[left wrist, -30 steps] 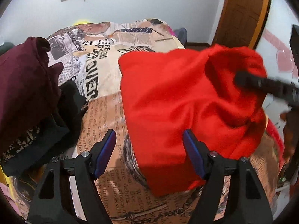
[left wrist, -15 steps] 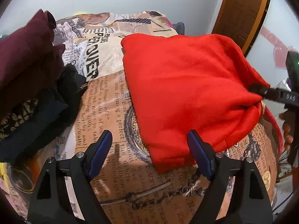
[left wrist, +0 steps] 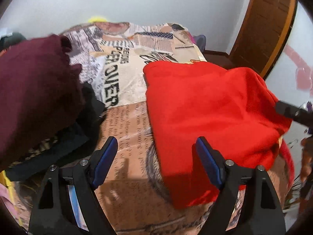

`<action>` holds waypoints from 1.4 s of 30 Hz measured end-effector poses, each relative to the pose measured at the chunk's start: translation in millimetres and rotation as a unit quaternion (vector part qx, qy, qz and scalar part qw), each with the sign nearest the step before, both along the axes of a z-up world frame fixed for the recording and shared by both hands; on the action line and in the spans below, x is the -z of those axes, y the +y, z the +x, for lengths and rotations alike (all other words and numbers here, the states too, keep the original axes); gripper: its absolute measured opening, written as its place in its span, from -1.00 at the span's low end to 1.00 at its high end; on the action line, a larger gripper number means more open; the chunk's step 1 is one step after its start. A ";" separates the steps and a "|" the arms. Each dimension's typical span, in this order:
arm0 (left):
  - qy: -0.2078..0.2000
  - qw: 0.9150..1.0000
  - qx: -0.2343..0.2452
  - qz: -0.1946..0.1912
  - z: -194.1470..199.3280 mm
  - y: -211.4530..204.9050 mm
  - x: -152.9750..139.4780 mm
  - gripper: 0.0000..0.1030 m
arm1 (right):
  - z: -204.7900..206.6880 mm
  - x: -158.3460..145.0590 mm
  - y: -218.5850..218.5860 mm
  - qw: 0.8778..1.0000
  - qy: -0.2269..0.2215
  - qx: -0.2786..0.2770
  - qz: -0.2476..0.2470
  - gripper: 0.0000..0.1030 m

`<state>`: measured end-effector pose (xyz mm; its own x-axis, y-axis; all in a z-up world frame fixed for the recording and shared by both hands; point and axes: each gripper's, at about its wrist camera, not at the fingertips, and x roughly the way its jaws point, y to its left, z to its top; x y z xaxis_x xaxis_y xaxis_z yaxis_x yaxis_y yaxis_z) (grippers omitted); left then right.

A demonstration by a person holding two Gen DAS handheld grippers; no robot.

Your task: Fold large clothes

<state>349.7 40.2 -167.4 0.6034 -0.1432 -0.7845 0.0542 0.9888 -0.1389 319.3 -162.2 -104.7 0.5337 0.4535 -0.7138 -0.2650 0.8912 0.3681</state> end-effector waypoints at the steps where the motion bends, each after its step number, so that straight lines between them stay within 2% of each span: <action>1: 0.010 1.000 -0.001 -0.010 7.5 0.3 5.0 0.59 | 7.0 5.8 1.6 1.000 0.005 0.006 -0.005 0.75; 4: 0.036 0.998 -0.001 -0.050 22.4 3.7 17.7 0.59 | 22.9 21.1 -7.6 0.999 0.037 0.023 0.013 0.75; 7: 0.063 0.992 -0.004 -0.111 37.5 13.1 31.2 0.59 | 37.0 39.2 -27.0 0.995 0.081 0.042 0.051 0.75; 9: 0.081 0.984 -0.003 -0.161 47.5 19.4 41.8 0.59 | 42.6 49.7 -39.8 0.991 0.102 0.047 0.071 0.75; 12: 0.100 0.973 0.005 -0.209 57.9 20.4 53.1 0.59 | 46.1 61.8 -51.1 0.985 0.128 0.032 0.113 0.75; 14: 0.111 0.966 0.011 -0.235 63.9 18.1 60.8 0.59 | 45.4 63.2 -52.4 0.984 0.127 0.023 0.123 0.75; 16: 0.121 0.957 0.016 -0.264 68.6 16.7 67.2 0.59 | 44.2 62.1 -48.7 0.983 0.128 0.009 0.132 0.60; 17: 0.127 0.950 0.019 -0.284 71.1 16.1 71.9 0.59 | 45.3 63.9 -47.7 0.981 0.133 0.003 0.139 0.55; 19: 0.136 0.936 0.020 -0.323 74.8 15.7 78.4 0.58 | 48.9 70.6 -43.3 0.973 0.156 -0.012 0.169 0.31; 20: 0.137 0.933 0.022 -0.332 75.2 14.7 79.5 0.56 | 50.8 75.1 -40.7 0.968 0.169 -0.019 0.183 0.23; 21: 0.137 0.933 0.021 -0.333 75.0 12.9 79.1 0.53 | 51.7 77.6 -40.0 0.965 0.176 -0.021 0.191 0.11; 23: 0.135 0.935 0.021 -0.327 72.6 10.0 75.5 0.41 | 51.1 79.9 -40.2 0.960 0.189 -0.019 0.205 0.01; 25: 0.127 0.938 0.023 -0.320 68.5 7.2 66.8 0.15 | 49.4 76.4 -40.9 0.959 0.189 -0.026 0.211 -0.27; 26: 0.123 0.940 0.024 -0.317 66.5 6.8 61.6 0.07 | 48.6 72.5 -40.9 0.959 0.186 -0.029 0.211 -0.30; 28: 0.112 0.944 0.031 -0.310 63.2 6.0 48.5 -0.26 | 44.0 61.5 -40.5 0.963 0.173 -0.031 0.202 -0.41; 29: 0.105 0.946 0.037 -0.306 60.2 4.4 38.5 -0.32 | 44.7 56.9 -39.8 0.965 0.170 -0.033 0.198 -0.42; 34: 0.064 0.964 0.056 -0.254 45.2 -4.5 -16.9 -0.40 | 35.1 17.6 -30.4 0.973 0.135 -0.052 0.181 -0.46; 36: 0.043 0.966 0.059 -0.247 39.1 -0.5 -40.4 -0.41 | 32.1 -3.5 -24.2 0.976 0.114 -0.061 0.174 -0.47; 42: -0.078 0.971 0.050 -0.220 0.5 46.8 -143.9 -0.41 | 24.1 -81.7 11.1 0.977 0.033 -0.107 0.184 -0.47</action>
<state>350.2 87.0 -23.5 0.6753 -0.5077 -0.5350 0.2010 0.8246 -0.5288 343.3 -151.1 -23.0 0.3561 0.7818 -0.5119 -0.3957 0.6224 0.6752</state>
